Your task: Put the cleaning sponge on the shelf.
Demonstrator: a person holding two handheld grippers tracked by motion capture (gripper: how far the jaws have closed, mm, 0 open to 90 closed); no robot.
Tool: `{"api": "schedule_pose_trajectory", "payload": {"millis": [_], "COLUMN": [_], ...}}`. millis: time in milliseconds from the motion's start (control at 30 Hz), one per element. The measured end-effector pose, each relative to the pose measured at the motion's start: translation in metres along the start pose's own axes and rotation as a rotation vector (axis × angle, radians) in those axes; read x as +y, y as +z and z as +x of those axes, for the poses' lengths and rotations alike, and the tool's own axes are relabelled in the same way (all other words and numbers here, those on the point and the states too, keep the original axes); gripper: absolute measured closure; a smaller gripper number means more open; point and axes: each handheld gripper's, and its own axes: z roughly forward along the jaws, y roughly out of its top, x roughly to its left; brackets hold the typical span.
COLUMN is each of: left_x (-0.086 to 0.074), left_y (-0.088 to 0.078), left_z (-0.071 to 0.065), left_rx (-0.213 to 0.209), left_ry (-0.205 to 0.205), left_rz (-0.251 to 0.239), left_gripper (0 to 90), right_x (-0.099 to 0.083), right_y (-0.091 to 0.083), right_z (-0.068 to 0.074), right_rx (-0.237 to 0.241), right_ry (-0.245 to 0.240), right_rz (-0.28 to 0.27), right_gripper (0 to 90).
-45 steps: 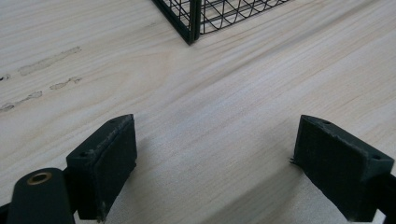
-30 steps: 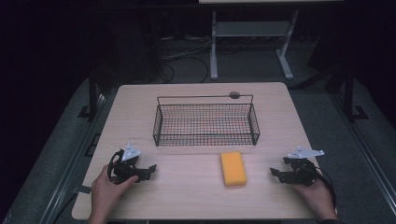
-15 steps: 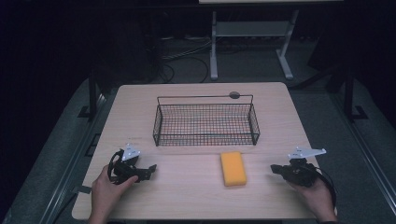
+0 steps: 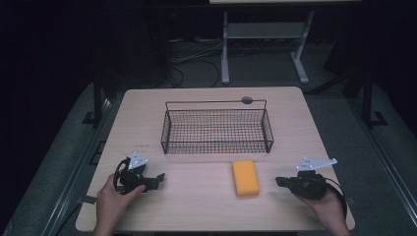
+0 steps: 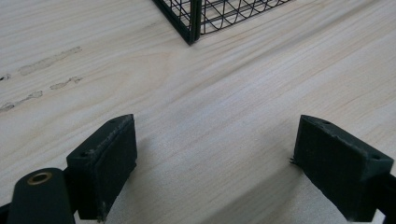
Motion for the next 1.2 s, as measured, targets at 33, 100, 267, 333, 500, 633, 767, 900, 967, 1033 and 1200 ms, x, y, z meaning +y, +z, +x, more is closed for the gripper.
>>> {"api": "schedule_pose_trajectory", "payload": {"millis": [33,100,267,333,500,633,767,900,967,1033,1200], "left_x": [0.000,0.000,0.000,0.000,0.000,0.000,0.000,0.000,0.000,0.000,0.000], "left_y": [0.000,0.000,0.000,0.000,0.000,0.000,0.000,0.000,0.000,0.000,0.000], "left_z": [0.000,0.000,0.000,0.000,0.000,0.000,0.000,0.000,0.000,0.000,0.000], "left_rx": [0.000,0.000,0.000,0.000,0.000,0.000,0.000,0.000,0.000,0.000,0.000], "left_ry": [0.000,0.000,0.000,0.000,0.000,0.000,0.000,0.000,0.000,0.000,0.000], "left_rz": [0.000,0.000,0.000,0.000,0.000,0.000,0.000,0.000,0.000,0.000,0.000], "left_gripper": [12.5,12.5,12.5,12.5,12.5,12.6,12.5,12.6,12.5,12.6,12.5], "right_x": [0.001,0.002,0.005,0.005,0.008,0.008,0.009,0.010,0.010,0.010,0.009], "right_y": [0.001,0.003,0.011,0.014,0.020,0.024,0.030,0.035,0.036,0.036,0.037], "right_z": [0.002,0.005,0.016,0.019,0.025,0.028,0.033,0.038,0.038,0.037,0.035], "right_rx": [0.009,0.021,0.072,0.088,0.110,0.125,0.142,0.151,0.151,0.148,0.141], "right_ry": [-0.002,-0.007,-0.045,-0.061,-0.078,-0.087,-0.094,-0.110,-0.112,-0.111,-0.110], "right_rz": [0.000,0.003,0.006,0.007,0.009,0.016,0.032,0.047,0.052,0.054,0.058], "right_gripper": [89.9,89.9,89.9,89.9,89.9,89.9,89.9,89.9,89.9,89.9,89.9]}}
